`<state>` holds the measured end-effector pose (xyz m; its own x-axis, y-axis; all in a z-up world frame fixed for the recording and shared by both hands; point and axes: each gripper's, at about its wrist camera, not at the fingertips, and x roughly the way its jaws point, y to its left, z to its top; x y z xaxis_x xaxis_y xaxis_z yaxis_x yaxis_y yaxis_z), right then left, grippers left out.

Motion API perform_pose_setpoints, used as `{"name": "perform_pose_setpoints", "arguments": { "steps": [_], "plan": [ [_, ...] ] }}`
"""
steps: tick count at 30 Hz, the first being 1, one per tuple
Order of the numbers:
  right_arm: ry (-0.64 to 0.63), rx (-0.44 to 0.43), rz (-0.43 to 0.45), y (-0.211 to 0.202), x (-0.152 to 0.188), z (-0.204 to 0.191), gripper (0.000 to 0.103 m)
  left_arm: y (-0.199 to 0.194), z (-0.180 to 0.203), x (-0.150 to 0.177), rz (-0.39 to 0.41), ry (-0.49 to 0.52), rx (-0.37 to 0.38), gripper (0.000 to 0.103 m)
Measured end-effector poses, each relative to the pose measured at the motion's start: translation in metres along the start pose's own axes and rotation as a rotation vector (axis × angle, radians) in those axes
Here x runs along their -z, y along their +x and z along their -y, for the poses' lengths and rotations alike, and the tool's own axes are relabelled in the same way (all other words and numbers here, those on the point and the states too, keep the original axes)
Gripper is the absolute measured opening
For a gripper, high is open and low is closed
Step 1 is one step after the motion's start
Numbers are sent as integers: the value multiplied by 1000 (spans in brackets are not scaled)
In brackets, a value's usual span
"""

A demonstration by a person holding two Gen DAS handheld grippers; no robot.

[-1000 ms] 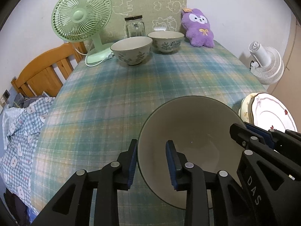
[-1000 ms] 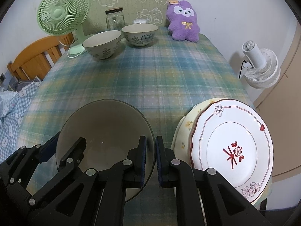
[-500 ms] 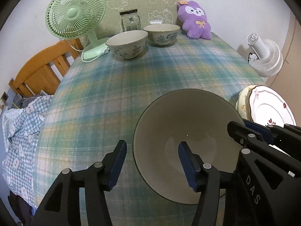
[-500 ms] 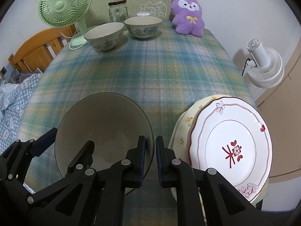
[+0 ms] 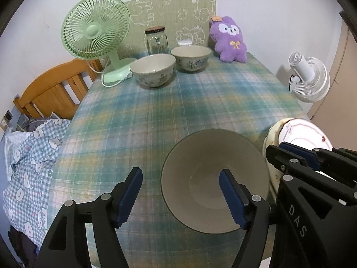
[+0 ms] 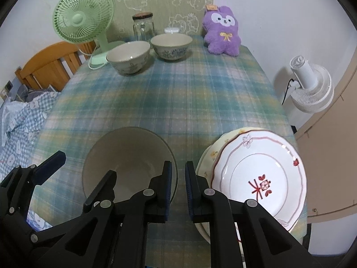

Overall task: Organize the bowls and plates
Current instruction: 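Lower the bowl onto the table beside the plate stack and open both tools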

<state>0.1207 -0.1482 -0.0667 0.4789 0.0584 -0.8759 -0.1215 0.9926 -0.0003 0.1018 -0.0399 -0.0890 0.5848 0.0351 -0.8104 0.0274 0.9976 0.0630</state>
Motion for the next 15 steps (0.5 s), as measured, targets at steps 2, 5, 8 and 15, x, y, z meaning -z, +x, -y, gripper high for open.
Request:
{"name": "perform_pose_setpoints", "arguments": {
  "steps": [2, 5, 8, 15],
  "plan": [
    [-2, -4, 13, -8, -3, 1, 15, -7, 0, -3, 10, -7, 0, 76],
    [-1, -12, 40, -23, -7, 3, 16, -19, -1, -8, 31, -19, -4, 77],
    [2, -1, 62, -33, -11, 5, 37, -30, -2, -13, 53, -32, -23, 78],
    [26, -15, 140, -67, -24, 16, 73, -52, -13, -29, 110, -84, -49, 82]
  ]
}}
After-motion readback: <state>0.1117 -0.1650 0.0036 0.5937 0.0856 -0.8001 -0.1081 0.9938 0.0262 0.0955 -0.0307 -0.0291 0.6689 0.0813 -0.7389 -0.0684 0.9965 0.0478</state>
